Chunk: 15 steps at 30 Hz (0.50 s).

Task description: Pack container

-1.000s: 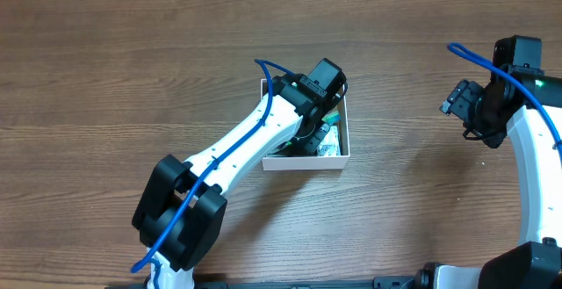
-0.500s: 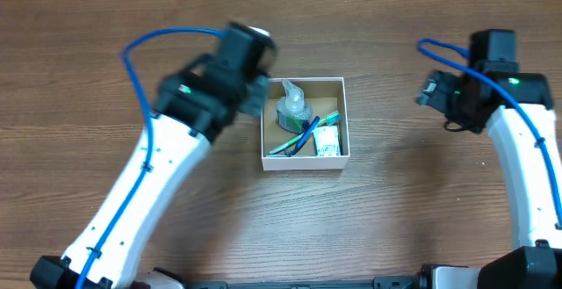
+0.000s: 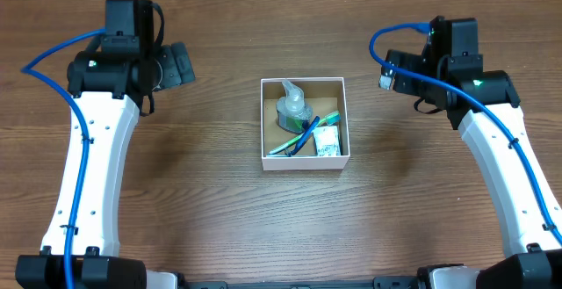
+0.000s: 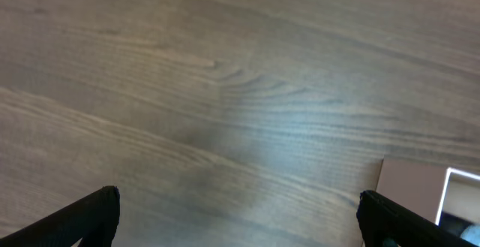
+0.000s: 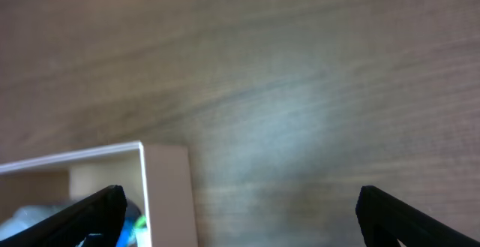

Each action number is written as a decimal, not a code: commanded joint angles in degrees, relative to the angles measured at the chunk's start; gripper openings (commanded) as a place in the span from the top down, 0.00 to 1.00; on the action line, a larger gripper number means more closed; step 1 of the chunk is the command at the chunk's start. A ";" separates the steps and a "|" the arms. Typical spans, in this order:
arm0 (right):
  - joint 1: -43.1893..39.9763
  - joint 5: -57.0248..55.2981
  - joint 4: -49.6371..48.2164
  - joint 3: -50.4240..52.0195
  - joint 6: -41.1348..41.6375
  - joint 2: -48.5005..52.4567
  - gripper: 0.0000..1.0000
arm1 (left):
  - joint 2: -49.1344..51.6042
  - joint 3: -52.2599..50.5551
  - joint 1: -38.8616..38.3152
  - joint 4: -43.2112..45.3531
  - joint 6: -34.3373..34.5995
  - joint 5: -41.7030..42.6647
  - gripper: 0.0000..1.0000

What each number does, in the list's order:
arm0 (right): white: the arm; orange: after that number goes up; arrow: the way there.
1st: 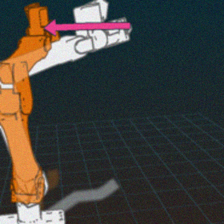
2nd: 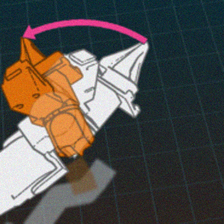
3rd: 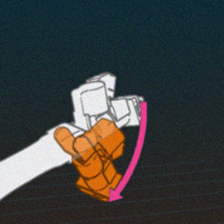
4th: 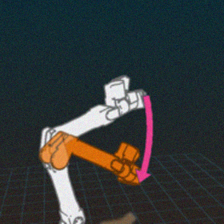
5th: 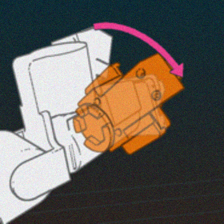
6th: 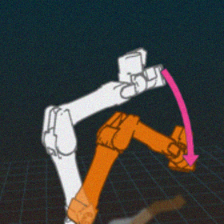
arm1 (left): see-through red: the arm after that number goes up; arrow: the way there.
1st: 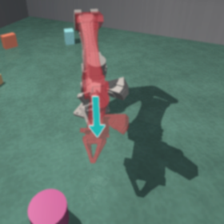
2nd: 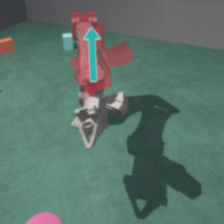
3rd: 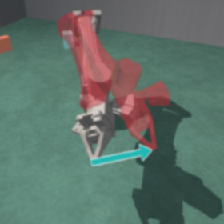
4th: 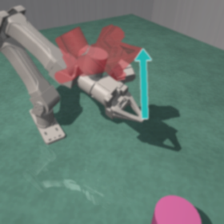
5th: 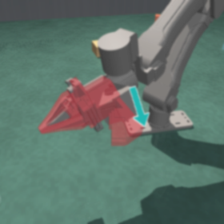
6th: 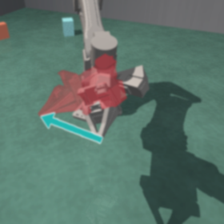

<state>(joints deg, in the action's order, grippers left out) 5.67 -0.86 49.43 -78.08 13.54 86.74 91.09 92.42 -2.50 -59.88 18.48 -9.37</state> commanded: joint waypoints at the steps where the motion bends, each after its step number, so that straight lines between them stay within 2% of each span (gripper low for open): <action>1: -0.39 -1.57 2.51 0.02 1.99 -4.48 0.00 | -1.38 0.72 0.57 -2.36 -0.24 1.92 0.00; 8: -0.92 -1.49 4.68 4.22 3.50 -17.40 0.00 | -13.86 -3.37 -1.81 -3.89 -0.57 1.42 0.00; 11: -0.90 -1.62 0.92 12.37 4.26 -25.92 0.00 | -23.32 -9.40 -2.60 -2.23 -0.94 1.46 0.00; 15: -0.92 -1.73 -4.59 28.00 4.66 -43.91 0.00 | -41.44 -24.09 -4.04 4.20 -1.75 1.44 0.00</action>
<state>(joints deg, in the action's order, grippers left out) 4.91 -1.89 46.26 -58.63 17.19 53.76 60.90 78.08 -5.39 -58.33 18.00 -8.36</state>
